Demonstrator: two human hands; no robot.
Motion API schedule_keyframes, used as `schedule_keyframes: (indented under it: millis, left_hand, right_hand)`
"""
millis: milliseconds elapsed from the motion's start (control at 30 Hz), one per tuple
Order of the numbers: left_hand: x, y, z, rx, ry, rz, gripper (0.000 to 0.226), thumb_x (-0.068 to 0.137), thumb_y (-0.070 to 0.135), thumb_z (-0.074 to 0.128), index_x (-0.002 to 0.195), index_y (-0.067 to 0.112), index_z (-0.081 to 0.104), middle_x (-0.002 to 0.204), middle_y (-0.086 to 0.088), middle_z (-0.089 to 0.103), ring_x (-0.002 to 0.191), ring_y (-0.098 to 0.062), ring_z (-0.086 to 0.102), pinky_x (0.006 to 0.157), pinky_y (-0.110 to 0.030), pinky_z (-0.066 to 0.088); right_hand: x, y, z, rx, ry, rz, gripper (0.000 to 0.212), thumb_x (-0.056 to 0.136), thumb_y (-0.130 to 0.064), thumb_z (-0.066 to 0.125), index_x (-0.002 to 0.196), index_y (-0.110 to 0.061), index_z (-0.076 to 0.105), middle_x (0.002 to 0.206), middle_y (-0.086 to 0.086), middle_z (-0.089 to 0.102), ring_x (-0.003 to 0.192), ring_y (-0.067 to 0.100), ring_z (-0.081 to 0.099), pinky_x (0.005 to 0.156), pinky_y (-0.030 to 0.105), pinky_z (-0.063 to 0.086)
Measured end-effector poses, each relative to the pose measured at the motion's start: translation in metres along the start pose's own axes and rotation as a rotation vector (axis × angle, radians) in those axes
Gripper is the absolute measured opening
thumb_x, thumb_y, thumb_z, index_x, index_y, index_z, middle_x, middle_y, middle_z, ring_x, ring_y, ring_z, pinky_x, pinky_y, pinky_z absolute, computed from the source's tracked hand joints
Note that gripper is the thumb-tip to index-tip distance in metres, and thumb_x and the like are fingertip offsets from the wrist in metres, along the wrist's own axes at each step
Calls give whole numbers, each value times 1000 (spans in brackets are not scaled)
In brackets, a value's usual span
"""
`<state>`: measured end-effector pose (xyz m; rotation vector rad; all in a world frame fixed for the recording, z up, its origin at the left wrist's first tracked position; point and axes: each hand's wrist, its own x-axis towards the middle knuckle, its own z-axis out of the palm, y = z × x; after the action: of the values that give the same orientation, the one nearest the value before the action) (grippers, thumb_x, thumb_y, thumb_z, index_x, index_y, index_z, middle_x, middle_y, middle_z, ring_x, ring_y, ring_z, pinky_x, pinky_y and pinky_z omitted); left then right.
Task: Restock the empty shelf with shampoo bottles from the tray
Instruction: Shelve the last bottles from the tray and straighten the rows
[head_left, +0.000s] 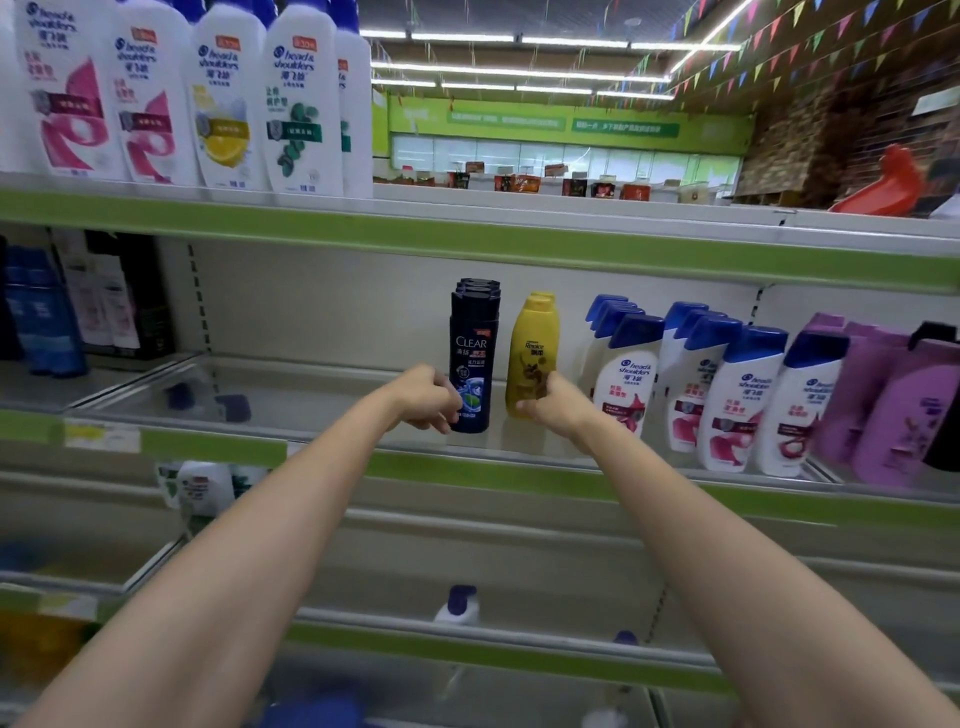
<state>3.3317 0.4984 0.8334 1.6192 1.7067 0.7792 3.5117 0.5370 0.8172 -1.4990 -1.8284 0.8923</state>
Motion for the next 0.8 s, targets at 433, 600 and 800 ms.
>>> schedule_keyframes:
  millis: [433,600,800]
  left_hand:
    - [26,-17,-24,-12,58,-44,12,97,11,44,105,7,52,77,-4,62,61,-14,60,54,-20,44]
    - [46,-32,-32,-41,71,-52,12,97,8,43,103,7,54,75,-4,63,55,-11,62,49,-18,47]
    - [68,-35,-33,-119,58,-54,12,96,5,45,102,3,55,78,-11,65,47,-11,65,47,-20,55]
  right_hand:
    - [37,6,9,154,40,184,87,85,-19,68,149,-5,11,151,13,30,138,30,33,116,44,27]
    - [55,12,9,282,66,175,105,83,1,60,148,-21,-18,158,9,14,142,31,23,116,47,25]
    - [67,22,7,290,96,108,84,84,1,59,148,-22,10,143,10,38,134,31,35,111,49,31]
